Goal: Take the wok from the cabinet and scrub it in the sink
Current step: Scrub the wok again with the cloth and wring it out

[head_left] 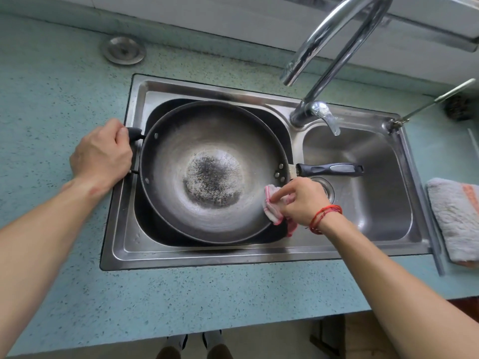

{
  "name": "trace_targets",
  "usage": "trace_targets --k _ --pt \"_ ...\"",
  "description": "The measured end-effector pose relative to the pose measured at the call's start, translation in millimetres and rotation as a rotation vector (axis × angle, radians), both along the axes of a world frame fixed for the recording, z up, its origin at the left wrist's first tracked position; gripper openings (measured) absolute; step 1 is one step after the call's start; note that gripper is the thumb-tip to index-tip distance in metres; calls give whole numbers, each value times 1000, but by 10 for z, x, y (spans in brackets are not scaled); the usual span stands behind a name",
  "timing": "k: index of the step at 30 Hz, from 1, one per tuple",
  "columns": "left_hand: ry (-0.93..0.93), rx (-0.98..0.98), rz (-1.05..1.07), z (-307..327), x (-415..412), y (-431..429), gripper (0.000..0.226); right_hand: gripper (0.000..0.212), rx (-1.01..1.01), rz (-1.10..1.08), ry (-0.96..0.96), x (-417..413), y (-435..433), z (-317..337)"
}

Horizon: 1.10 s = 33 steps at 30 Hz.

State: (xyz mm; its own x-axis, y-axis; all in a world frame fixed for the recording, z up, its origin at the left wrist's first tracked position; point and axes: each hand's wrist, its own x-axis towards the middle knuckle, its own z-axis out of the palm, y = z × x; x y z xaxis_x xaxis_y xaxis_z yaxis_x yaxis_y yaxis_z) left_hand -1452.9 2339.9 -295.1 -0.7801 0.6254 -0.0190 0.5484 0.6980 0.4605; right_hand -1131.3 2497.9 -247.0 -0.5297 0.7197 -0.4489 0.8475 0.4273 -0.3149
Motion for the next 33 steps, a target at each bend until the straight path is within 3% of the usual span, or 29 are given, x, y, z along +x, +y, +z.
trace_targets --k 3,6,10,19,24,33 --pt "9 5 -15 -2 -19 5 28 14 -85 -199 118 -33 98 -72" --pt "12 6 -24 -5 -23 2 27 12 156 -243 168 -129 269 -208" --pt "28 16 -34 -18 -27 -4 27 21 297 -191 130 -351 360 -218" --pt "74 34 -71 -56 -58 -12 26 17 519 -77 285 -907 722 -410" --pt "74 6 -65 -66 -64 -14 27 9 532 -76 427 -1414 825 -435" --pt "73 3 -65 -81 -67 -20 25 21 400 22 587 -2236 577 -511"
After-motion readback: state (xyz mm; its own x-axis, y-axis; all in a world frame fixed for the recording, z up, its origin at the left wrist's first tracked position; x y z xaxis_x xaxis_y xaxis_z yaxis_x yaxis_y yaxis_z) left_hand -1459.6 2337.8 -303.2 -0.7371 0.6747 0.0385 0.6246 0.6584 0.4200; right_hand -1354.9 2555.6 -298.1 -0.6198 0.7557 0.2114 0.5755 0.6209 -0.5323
